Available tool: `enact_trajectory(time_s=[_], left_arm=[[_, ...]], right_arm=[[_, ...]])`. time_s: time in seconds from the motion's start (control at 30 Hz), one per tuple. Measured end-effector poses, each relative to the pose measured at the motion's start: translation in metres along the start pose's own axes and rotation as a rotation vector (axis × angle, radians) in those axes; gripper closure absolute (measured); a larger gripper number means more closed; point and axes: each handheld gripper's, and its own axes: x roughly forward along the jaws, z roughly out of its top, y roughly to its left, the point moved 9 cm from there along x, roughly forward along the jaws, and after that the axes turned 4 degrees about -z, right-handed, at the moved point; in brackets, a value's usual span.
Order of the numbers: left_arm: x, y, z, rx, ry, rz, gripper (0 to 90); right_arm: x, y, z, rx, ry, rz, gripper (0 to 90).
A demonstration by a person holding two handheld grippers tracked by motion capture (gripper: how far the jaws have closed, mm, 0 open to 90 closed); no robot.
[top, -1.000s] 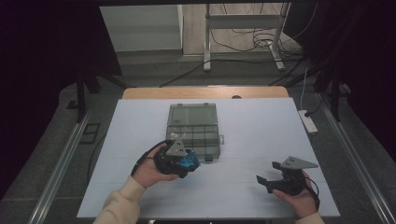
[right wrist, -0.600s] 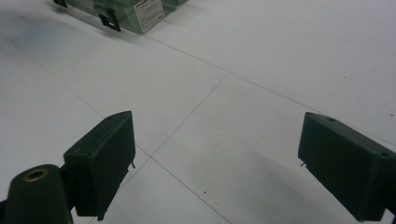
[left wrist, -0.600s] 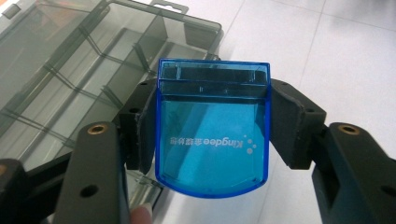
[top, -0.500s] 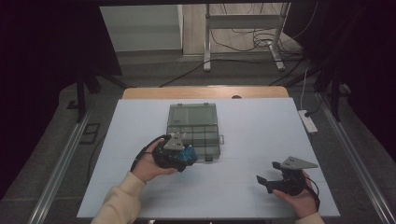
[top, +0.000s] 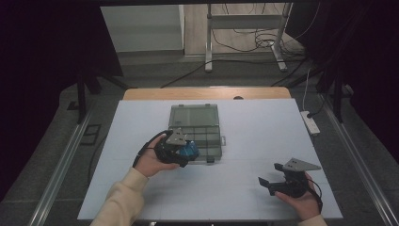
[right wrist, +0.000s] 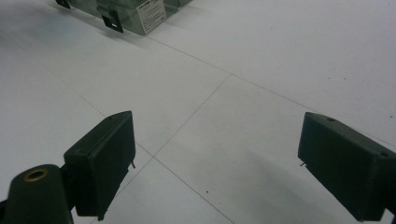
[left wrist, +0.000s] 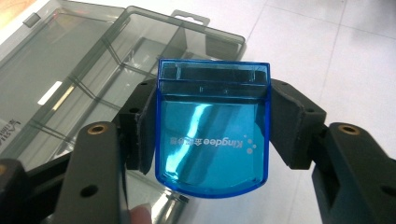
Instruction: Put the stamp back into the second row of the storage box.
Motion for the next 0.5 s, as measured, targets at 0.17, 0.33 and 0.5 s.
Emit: enact_trajectory(time_s=[0.17,0.33,0.5], left_arm=[[0.003,0.008,0.000,-0.009,0.006,0.004,40.9],[0.004,0.013,0.000,-0.015,0.007,0.005,40.9],[0.005,0.018,0.000,-0.021,0.016,0.006,40.9]], right_arm=[[0.000,0.000,0.000,-0.001,-0.001,0.003,11.4],[0.000,0.000,0.000,0.000,-0.001,0.004,11.4],[0.000,0.000,0.000,0.000,0.000,0.002,11.4]])
